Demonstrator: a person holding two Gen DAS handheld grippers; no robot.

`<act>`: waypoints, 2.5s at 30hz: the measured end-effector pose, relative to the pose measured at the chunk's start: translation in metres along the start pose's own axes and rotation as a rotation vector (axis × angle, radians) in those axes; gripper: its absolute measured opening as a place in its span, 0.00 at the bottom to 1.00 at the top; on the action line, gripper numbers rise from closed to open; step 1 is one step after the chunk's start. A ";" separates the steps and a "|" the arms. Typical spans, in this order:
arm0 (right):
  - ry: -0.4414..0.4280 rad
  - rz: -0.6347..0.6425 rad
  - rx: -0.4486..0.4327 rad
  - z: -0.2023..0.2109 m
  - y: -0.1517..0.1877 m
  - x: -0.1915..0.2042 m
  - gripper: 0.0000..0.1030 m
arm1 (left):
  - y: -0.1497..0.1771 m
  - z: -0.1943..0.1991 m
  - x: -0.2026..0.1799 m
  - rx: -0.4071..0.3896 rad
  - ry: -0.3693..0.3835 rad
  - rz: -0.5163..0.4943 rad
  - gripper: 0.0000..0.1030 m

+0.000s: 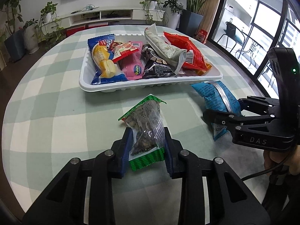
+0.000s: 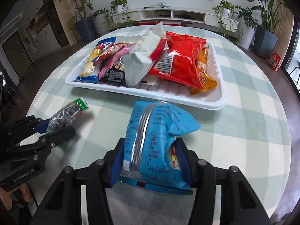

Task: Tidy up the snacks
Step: 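Grasp the blue chip bag with the right gripper while the left holds the seed packet, then carry the seed packet and blue chip bag to the white tray and release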

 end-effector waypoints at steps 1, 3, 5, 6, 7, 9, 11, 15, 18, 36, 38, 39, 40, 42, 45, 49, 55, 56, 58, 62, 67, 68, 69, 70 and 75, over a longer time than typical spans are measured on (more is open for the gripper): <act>-0.009 -0.012 -0.002 0.002 0.001 0.000 0.48 | 0.000 0.002 0.000 -0.005 0.004 0.004 0.28; -0.029 -0.049 -0.014 0.009 0.003 -0.002 0.46 | 0.000 0.008 0.000 -0.020 0.016 0.011 0.28; -0.050 -0.084 -0.031 0.017 0.005 -0.003 0.44 | -0.001 0.014 0.000 -0.031 0.028 0.021 0.28; -0.057 -0.098 -0.042 0.021 0.006 -0.004 0.44 | -0.002 0.017 0.000 -0.037 0.035 0.028 0.28; -0.062 -0.109 -0.051 0.026 0.007 -0.004 0.44 | -0.003 0.021 0.000 -0.044 0.041 0.033 0.28; -0.080 -0.134 -0.074 0.037 0.006 -0.005 0.43 | -0.008 0.029 -0.001 -0.063 0.052 0.038 0.28; -0.098 -0.149 -0.101 0.050 0.000 -0.004 0.43 | -0.016 0.039 -0.002 -0.086 0.067 0.045 0.28; -0.128 -0.165 -0.153 0.075 -0.020 -0.005 0.43 | -0.041 0.062 -0.001 -0.140 0.088 0.047 0.28; -0.151 -0.174 -0.185 0.090 -0.041 -0.006 0.43 | -0.066 0.075 0.006 -0.177 0.085 0.039 0.28; -0.267 -0.173 -0.035 0.002 -0.190 0.027 0.43 | -0.154 -0.010 0.044 -0.128 0.035 -0.016 0.28; -0.270 -0.176 0.002 -0.019 -0.195 0.029 0.43 | -0.145 -0.026 0.045 -0.106 0.030 -0.026 0.28; -0.260 -0.169 0.021 -0.030 -0.196 0.031 0.43 | -0.142 -0.032 0.045 -0.098 0.028 -0.029 0.28; -0.250 -0.159 0.033 -0.037 -0.197 0.031 0.43 | -0.140 -0.039 0.046 -0.091 0.027 -0.032 0.28; -0.230 -0.142 0.057 -0.053 -0.195 0.034 0.43 | -0.136 -0.049 0.046 -0.077 0.020 -0.043 0.28; -0.213 -0.131 0.081 -0.070 -0.192 0.034 0.43 | -0.129 -0.062 0.046 -0.061 0.016 -0.059 0.28; -0.186 -0.127 0.108 -0.088 -0.188 0.031 0.43 | -0.123 -0.071 0.048 -0.056 0.011 -0.056 0.30; -0.166 -0.096 0.117 -0.098 -0.186 0.035 0.43 | -0.119 -0.076 0.052 -0.057 0.003 -0.053 0.30; -0.165 -0.096 0.122 -0.100 -0.185 0.035 0.43 | -0.118 -0.077 0.052 -0.057 0.005 -0.052 0.30; -0.167 -0.100 0.125 -0.102 -0.184 0.035 0.43 | -0.117 -0.077 0.052 -0.059 0.011 -0.047 0.30; -0.160 -0.091 0.128 -0.105 -0.181 0.035 0.43 | -0.115 -0.080 0.056 -0.055 0.036 -0.024 0.30; -0.160 -0.098 0.129 -0.112 -0.175 0.034 0.42 | -0.113 -0.086 0.059 -0.055 0.039 -0.034 0.30; -0.163 -0.102 0.124 -0.114 -0.174 0.034 0.42 | -0.112 -0.088 0.060 -0.055 0.044 -0.030 0.30; -0.161 -0.101 0.120 -0.115 -0.173 0.033 0.42 | -0.112 -0.089 0.060 -0.057 0.045 -0.030 0.30; -0.159 -0.099 0.115 -0.115 -0.172 0.033 0.42 | -0.111 -0.091 0.060 -0.059 0.045 -0.032 0.30; -0.158 -0.102 0.115 -0.118 -0.172 0.033 0.42 | -0.112 -0.094 0.061 -0.071 0.059 -0.016 0.30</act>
Point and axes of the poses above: each gripper's, at about its wrist camera, not at the fingertips, and z roughly against the way its jaws point, x to its left, y to its underside, the point moved 9 cm from there along -z, roughly the way its jaws point, and after that the axes turned 4 degrees about -x, right-handed, at the moved point
